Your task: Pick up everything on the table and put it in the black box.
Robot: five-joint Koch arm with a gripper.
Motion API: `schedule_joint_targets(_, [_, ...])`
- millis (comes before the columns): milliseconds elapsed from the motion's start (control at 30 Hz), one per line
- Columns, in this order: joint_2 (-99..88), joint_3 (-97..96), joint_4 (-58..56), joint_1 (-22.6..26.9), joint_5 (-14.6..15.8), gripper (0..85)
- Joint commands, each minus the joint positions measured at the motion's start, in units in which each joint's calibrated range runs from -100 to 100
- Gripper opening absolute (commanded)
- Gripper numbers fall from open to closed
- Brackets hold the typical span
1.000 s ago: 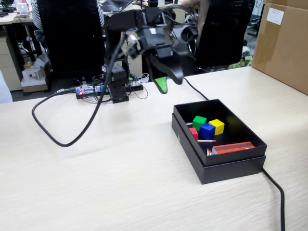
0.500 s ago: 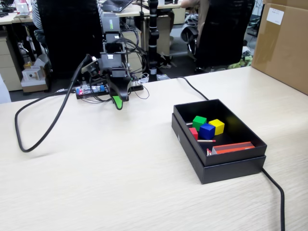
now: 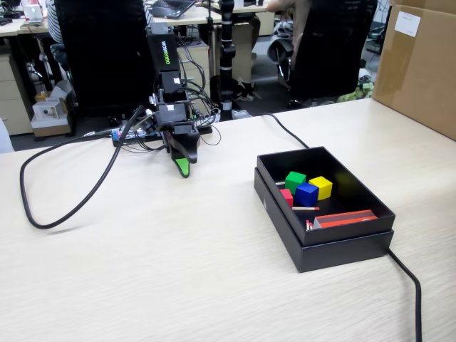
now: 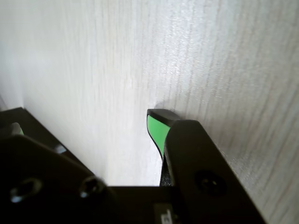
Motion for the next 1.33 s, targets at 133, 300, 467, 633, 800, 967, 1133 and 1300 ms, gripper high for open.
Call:
schedule_joint_targets(133, [-0.1, -9.2, 13.7, -0.4, 1.5, 51.6])
schedule_joint_targets(300, [-0.1, -9.7, 12.1, -0.4, 2.4, 50.8])
schedule_joint_targets(467, [-0.1, -9.8, 10.1, -0.3, 2.3, 49.9])
schedule_joint_targets(633, [-0.1, -9.5, 10.0, -0.2, 2.3, 49.9])
schedule_joint_targets(800, [-0.1, -9.5, 10.0, -0.2, 2.3, 49.9])
schedule_joint_targets(967, [-0.1, -9.5, 10.0, -0.2, 2.3, 49.9])
schedule_joint_targets(1133, [-0.1, -9.5, 10.0, -0.2, 2.3, 49.9])
schedule_joint_targets(1300, [-0.1, -9.5, 10.0, -0.2, 2.3, 49.9])
